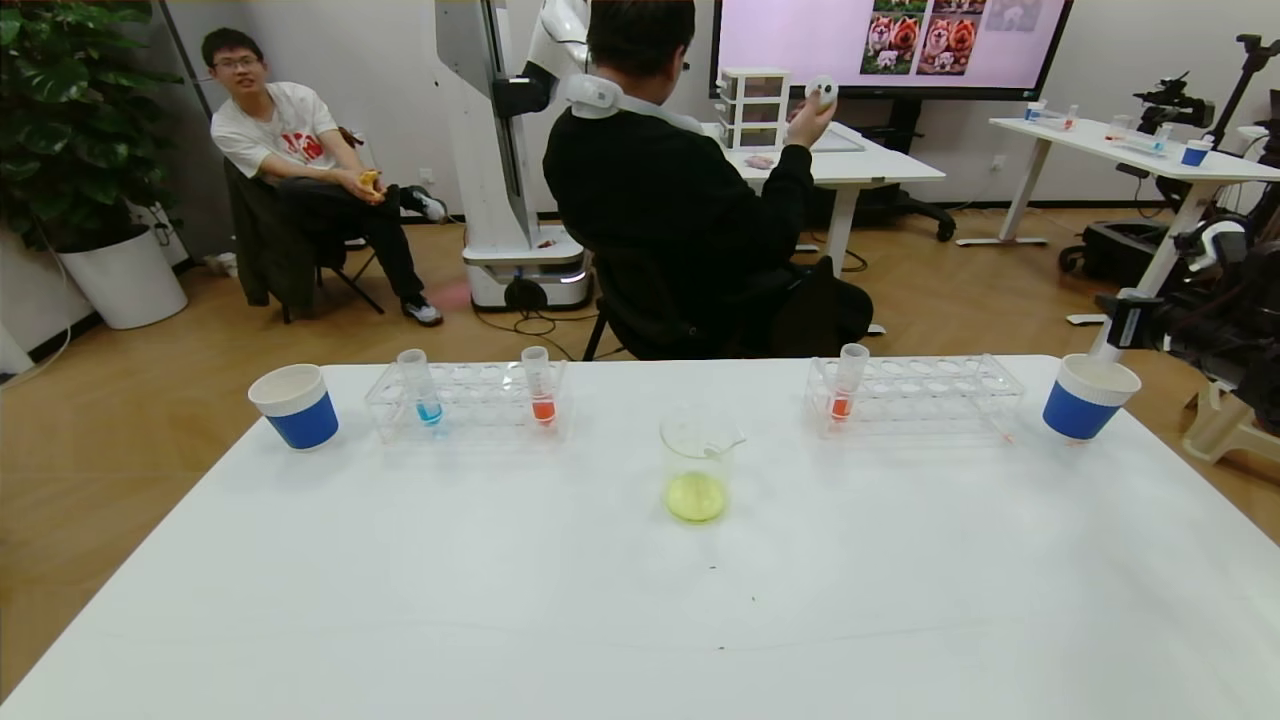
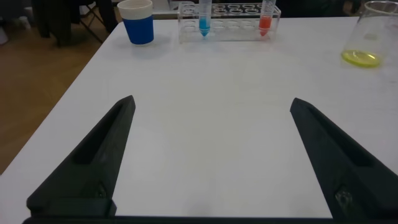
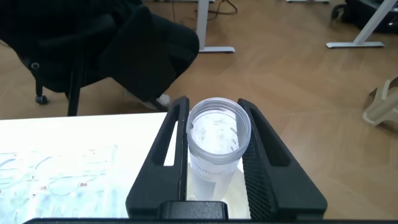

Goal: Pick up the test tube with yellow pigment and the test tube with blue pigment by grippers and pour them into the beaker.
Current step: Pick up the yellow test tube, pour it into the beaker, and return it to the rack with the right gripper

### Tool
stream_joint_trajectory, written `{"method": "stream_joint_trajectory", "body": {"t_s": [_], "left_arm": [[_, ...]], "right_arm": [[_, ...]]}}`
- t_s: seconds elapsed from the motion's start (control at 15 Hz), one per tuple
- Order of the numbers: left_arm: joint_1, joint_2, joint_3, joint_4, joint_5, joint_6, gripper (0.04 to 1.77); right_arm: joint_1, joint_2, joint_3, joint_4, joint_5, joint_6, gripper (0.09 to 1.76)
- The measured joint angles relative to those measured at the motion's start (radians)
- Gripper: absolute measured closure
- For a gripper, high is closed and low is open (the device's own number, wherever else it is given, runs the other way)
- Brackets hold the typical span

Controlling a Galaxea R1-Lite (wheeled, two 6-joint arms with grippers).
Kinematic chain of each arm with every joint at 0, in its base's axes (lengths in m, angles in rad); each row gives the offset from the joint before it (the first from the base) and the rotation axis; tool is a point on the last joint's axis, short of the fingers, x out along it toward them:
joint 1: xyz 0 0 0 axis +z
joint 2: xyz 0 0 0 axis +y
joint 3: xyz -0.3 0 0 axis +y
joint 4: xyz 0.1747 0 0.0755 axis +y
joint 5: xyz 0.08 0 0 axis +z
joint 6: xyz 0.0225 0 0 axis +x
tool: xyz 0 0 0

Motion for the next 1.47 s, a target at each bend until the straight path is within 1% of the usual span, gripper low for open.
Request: {"method": "stream_joint_trajectory", "body": {"t_s": [0.47,0.53,0.6,0.67,0.73,0.8,0.87,1.0,1.13,1.27,1.47], "left_arm": [[0.0,0.0,0.0,0.0,0.0,0.0,0.07],[0.0,0.0,0.0,0.0,0.0,0.0,0.07],[0.0,0.0,0.0,0.0,0.0,0.0,0.07],[0.0,0.0,0.0,0.0,0.0,0.0,0.07],[0.0,0.0,0.0,0.0,0.0,0.0,0.07],[0.0,0.0,0.0,0.0,0.0,0.0,0.07],[0.0,0.0,0.0,0.0,0.0,0.0,0.07],[0.0,0.0,0.0,0.0,0.0,0.0,0.07],[0.0,0.0,0.0,0.0,0.0,0.0,0.07],[0.0,0.0,0.0,0.0,0.0,0.0,0.07],[0.0,0.0,0.0,0.0,0.0,0.0,0.07]], "right_arm": [[-0.001,0.036,0.045,-0.042,0.003,-0.012,1.33],[-0.001,0.038,0.047,-0.043,0.002,-0.012,1.3],[0.0,0.037,0.047,-0.043,0.002,-0.013,1.14],[0.001,0.036,0.049,-0.043,0.003,-0.013,0.81],[0.005,0.033,0.05,-0.043,0.004,-0.012,0.44],[0.009,0.03,0.05,-0.044,0.005,-0.011,0.2],[0.016,0.029,0.052,-0.047,0.002,-0.012,0.11],[0.031,0.019,0.053,-0.059,-0.002,-0.011,0.11],[0.072,-0.015,0.066,-0.06,-0.001,-0.008,0.11],[0.144,-0.061,0.091,-0.059,-0.005,-0.003,0.11],[0.264,-0.164,0.157,-0.057,-0.024,0.001,0.11]]}}
